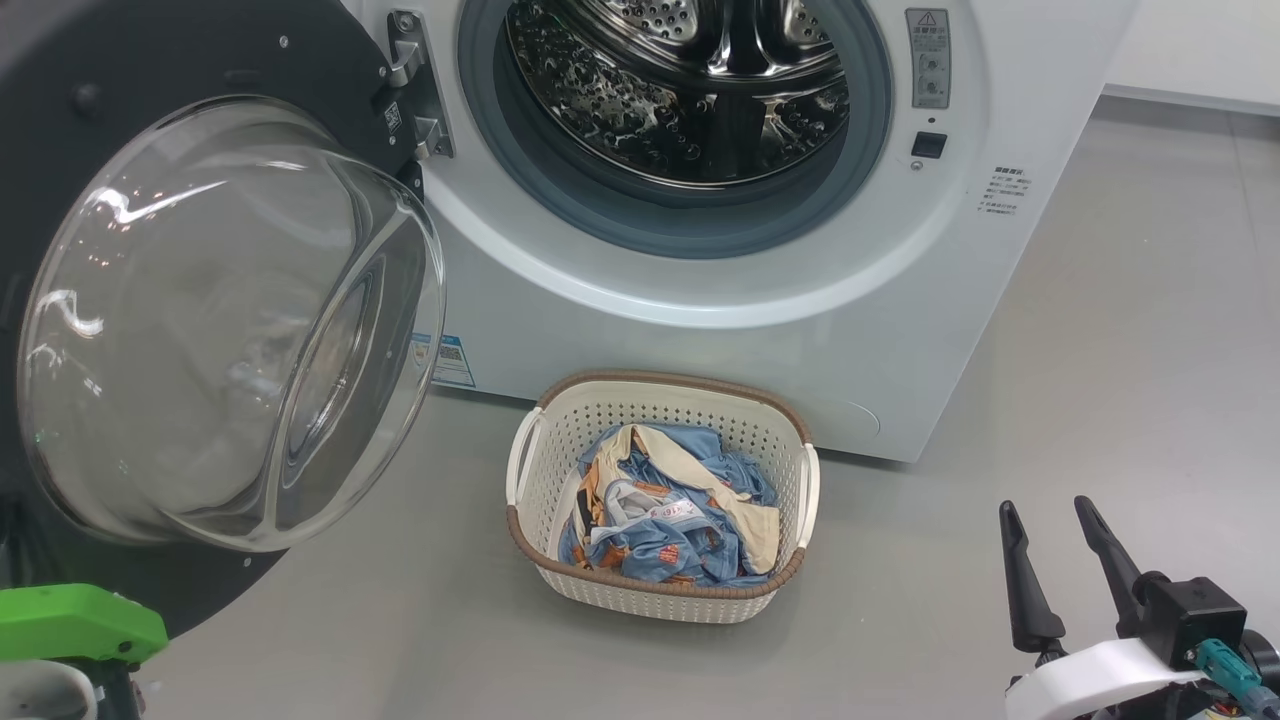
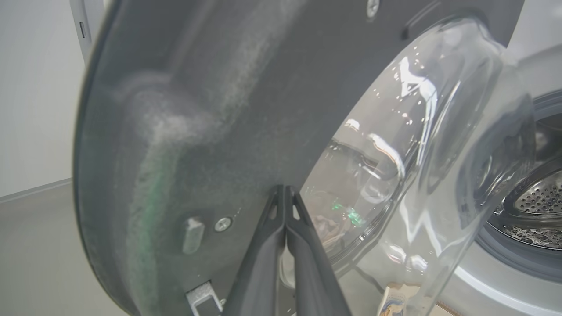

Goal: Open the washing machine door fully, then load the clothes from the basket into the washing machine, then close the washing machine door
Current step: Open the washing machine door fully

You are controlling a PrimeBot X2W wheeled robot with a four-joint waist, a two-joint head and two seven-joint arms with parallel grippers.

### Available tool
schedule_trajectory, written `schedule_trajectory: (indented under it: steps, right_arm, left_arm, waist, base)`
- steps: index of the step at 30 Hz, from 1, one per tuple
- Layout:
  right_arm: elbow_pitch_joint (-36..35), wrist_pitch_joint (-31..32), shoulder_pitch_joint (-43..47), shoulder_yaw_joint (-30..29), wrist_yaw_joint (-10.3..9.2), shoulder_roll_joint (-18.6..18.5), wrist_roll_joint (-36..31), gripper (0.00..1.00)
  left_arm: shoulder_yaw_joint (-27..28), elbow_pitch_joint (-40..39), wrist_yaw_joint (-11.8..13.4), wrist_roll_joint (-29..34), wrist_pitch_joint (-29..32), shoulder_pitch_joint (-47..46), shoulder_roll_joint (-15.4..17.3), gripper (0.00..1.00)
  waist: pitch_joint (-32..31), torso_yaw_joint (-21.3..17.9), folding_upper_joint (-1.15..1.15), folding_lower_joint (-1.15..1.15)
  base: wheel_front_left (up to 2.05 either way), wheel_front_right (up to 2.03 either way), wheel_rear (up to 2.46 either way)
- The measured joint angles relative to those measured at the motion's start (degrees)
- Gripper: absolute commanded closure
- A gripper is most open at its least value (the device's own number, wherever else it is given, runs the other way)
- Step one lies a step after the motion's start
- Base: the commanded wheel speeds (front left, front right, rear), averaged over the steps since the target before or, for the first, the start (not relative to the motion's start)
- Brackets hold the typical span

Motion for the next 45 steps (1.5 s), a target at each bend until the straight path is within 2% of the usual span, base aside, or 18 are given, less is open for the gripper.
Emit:
schedule_trajectory:
  steps: [7, 8, 9, 11, 12, 13, 14, 15, 22, 30, 41, 45]
  right_arm:
    - [0.0, 0.0, 0.0, -0.4, 0.01, 0.0, 0.4, 0.0]
    - [0.0, 0.0, 0.0, -0.4, 0.02, 0.0, 0.4, 0.0]
    - [0.0, 0.0, 0.0, -0.4, 0.02, 0.0, 0.5, 0.0]
    - [0.0, 0.0, 0.0, -0.4, 0.02, 0.0, 0.5, 0.0]
    - [0.0, 0.0, 0.0, -0.3, 0.02, 0.0, 0.5, 0.0]
    - [0.0, 0.0, 0.0, -0.1, 0.03, 0.0, 0.6, 0.0]
    - [0.0, 0.0, 0.0, 0.2, 0.03, 0.0, 0.6, 0.0]
    - [0.0, 0.0, 0.0, 0.4, 0.03, 0.0, 0.6, 0.0]
    - [0.0, 0.0, -0.2, 2.0, 0.04, 0.0, 0.6, 0.0]
    - [0.0, 0.0, -0.8, 3.7, 0.05, 0.0, 0.5, 0.0]
    - [-0.6, 0.0, -0.9, 5.1, 0.15, 0.0, 0.4, 0.0]
    - [-0.7, 0.0, -0.9, 5.2, 0.21, 0.0, 0.3, 0.0]
  left_arm:
    - [-1.8, -3.5, -0.3, -0.6, -0.7, -0.2, -1.5, 1.0]
    - [-2.1, -4.4, -0.6, -0.6, -1.0, -0.2, -1.6, 0.88]
    - [-2.4, -5.5, -0.7, -0.6, -1.1, -0.2, -1.6, 0.88]
    - [-3.3, -8.0, -1.1, -0.3, -1.7, -0.1, -1.6, 0.55]
    - [-3.7, -9.2, -1.3, -0.1, -1.8, -0.1, -1.6, 0.42]
    - [-3.9, -10.5, -1.5, 0.3, -2.1, 0.0, -1.6, 0.2]
    - [-4.0, -11.7, -1.6, 0.5, -2.4, 0.2, -1.6, 0.03]
    - [-4.3, -12.8, -2.0, 0.5, -2.6, 0.4, -1.5, 0.0]
    - [-9.5, -18.5, -5.7, 1.1, -3.0, 2.3, -1.5, 0.0]
    - [-12.7, -16.6, -8.1, 1.5, -3.6, 7.5, -1.7, 0.0]
    - [-9.8, -8.1, -8.5, 1.5, -9.3, 17.3, -1.9, 0.0]
    - [-9.5, -4.9, -8.4, 3.5, -10.1, 19.6, -1.6, 0.0]
  waist:
    - [-0.7, -0.1, 0.0, 0.0]
    - [-0.8, -0.1, 0.0, 0.0]
    - [-0.9, -0.1, 0.0, 0.0]
    - [-1.1, -0.2, 0.0, 0.0]
    - [-1.2, -0.2, 0.0, 0.0]
    - [-1.3, -0.3, 0.0, 0.0]
    - [-1.3, -0.5, 0.0, 0.0]
    - [-1.4, -0.7, 0.0, 0.0]
    - [-1.9, -3.0, 0.0, 0.0]
    - [-2.2, -7.4, 0.0, 0.0]
    - [-2.5, -15.8, 0.0, 0.0]
    - [-2.6, -18.5, 0.0, 0.0]
  base:
    - [0.0, 0.0, 0.0]
    - [0.0, 0.0, 0.0]
    - [0.0, 0.0, 0.0]
    - [0.0, 0.0, 0.0]
    - [0.0, 0.0, 0.0]
    - [0.0, 0.0, 0.0]
    - [0.0, 0.0, 0.0]
    - [0.0, 0.0, 0.0]
    - [0.0, 0.0, 0.0]
    - [0.0, 0.0, 0.0]
    - [0.0, 0.0, 0.0]
    - [0.0, 0.0, 0.0]
